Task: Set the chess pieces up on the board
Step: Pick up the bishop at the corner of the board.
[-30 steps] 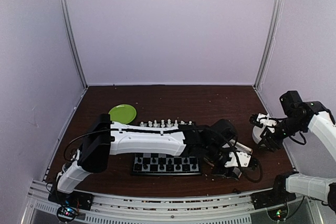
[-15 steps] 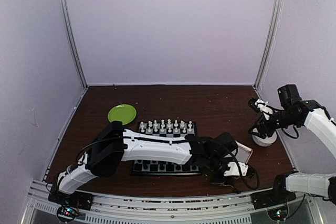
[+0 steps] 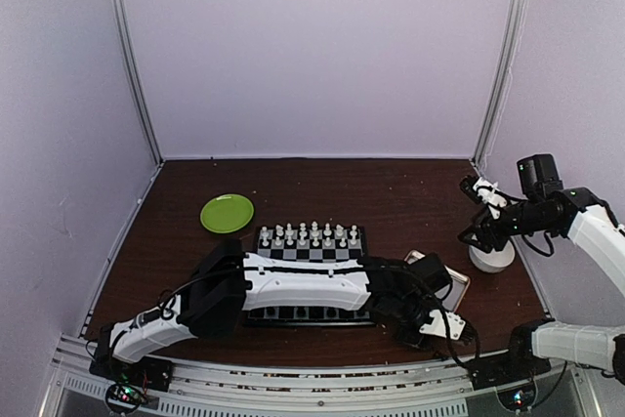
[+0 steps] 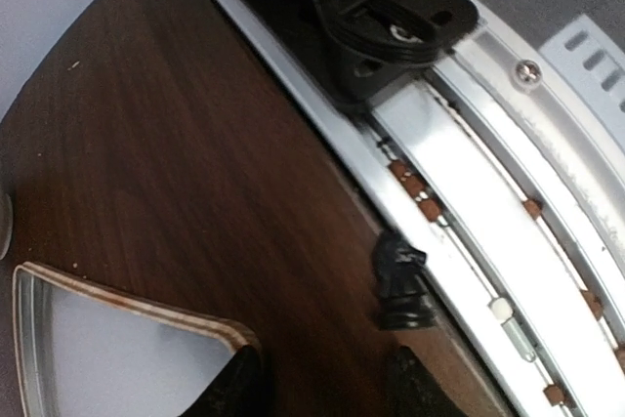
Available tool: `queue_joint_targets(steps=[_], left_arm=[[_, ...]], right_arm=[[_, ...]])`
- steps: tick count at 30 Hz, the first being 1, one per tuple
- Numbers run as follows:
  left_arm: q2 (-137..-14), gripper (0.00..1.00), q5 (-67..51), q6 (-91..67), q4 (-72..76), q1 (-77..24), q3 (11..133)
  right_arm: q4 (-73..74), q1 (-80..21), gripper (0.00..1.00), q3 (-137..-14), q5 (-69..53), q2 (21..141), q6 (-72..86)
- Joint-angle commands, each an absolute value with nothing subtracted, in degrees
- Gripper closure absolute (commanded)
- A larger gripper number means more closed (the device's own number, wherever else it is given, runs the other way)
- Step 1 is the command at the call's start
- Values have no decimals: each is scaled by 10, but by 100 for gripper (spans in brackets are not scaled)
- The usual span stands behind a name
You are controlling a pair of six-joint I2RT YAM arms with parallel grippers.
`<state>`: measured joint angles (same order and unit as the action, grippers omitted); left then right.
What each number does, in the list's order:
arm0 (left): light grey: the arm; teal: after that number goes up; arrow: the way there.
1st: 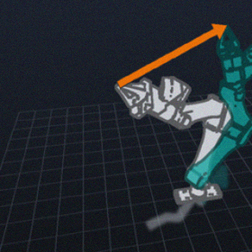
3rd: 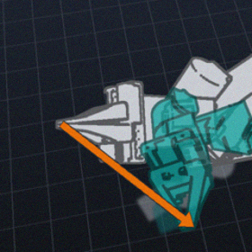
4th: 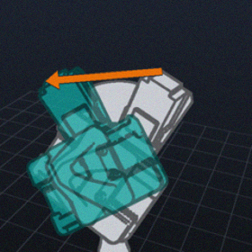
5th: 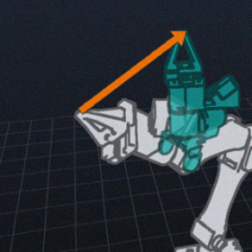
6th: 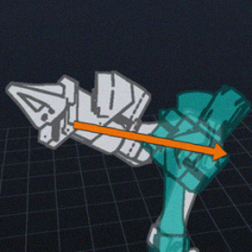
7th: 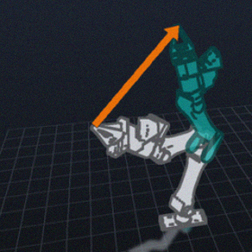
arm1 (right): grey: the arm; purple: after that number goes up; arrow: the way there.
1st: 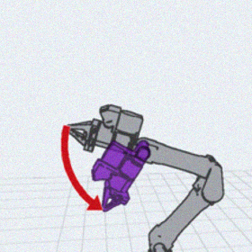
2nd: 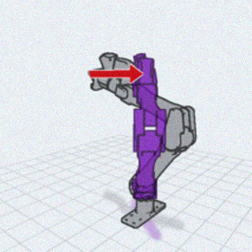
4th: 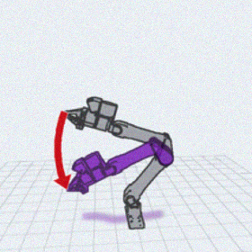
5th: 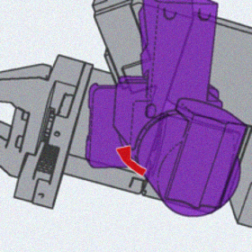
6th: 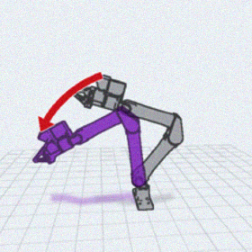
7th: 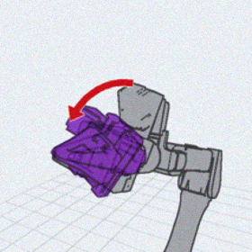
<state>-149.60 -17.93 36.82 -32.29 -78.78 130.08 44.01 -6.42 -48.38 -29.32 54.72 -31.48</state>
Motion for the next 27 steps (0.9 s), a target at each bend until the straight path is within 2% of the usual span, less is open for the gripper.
queue_joint_targets(steps=[1,8,15,18,23,27], left_arm=[[-1499,55,-192,424,-360,-800,1317],[-1494,53,-243,422,-351,-803,1306],[-1496,51,-214,378,-331,-806,1293],[-1499,53,-215,376,-330,-806,1298],[-1510,64,-230,368,-328,-803,1307],[-1519,65,-248,367,-327,-800,1320]], right_arm=[[425,-89,40,-482,-262,553,-309],[407,-175,40,-478,-187,569,-305],[397,-184,40,-470,-171,545,-300],[396,-185,40,-469,-168,541,-300],[399,-184,40,-474,-174,551,-300],[400,-185,41,-474,-178,552,-300]])
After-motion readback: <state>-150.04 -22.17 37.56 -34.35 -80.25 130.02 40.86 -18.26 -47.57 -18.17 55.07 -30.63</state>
